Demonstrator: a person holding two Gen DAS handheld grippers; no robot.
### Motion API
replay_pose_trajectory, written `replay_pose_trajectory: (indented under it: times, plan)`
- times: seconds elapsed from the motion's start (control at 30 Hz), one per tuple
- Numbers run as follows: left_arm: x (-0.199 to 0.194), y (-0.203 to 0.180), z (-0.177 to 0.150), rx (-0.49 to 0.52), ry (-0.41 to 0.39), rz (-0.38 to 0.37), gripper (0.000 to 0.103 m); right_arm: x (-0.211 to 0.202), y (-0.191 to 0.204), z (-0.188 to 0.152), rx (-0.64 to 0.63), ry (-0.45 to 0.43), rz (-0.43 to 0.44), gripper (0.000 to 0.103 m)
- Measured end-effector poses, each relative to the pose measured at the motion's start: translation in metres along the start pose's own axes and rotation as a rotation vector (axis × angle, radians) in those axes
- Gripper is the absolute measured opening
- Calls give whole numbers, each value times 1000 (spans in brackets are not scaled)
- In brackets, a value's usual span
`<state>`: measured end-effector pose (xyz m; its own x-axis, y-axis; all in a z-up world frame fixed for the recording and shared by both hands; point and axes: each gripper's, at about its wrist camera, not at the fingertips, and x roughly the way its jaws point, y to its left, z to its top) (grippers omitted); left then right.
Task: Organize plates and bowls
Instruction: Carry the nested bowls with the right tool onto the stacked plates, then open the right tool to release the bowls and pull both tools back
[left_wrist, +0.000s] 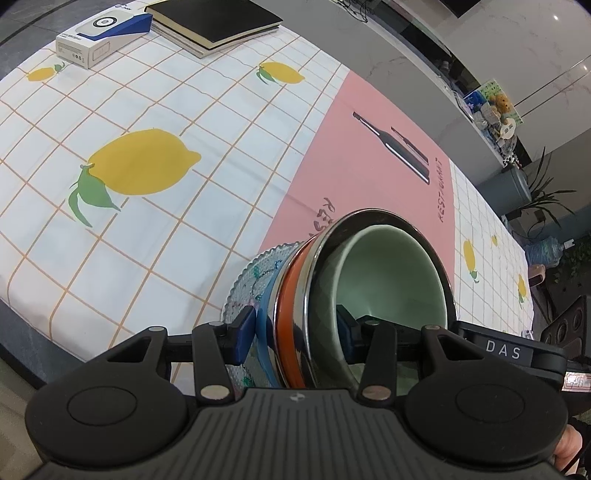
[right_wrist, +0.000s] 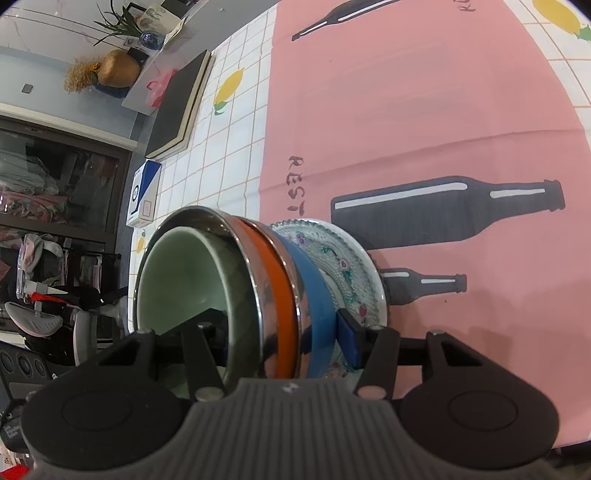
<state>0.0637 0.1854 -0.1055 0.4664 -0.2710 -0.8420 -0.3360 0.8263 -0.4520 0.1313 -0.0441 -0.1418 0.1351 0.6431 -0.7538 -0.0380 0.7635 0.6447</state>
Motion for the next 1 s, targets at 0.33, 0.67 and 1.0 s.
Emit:
replay_pose_trajectory:
  times: [0.33,0.67,1.0]
  plan:
    - [-5,-11,2,56,-14,62,62,-7,19,-2,-109,-25,-81,66]
    - [-31,-23,5,103,-43,63,74,-30,23,-3,-158,-30,-68,68]
    - [-114,-108,-24,467,-417,177,75,-135,51,-25,-431,-294,-141,68]
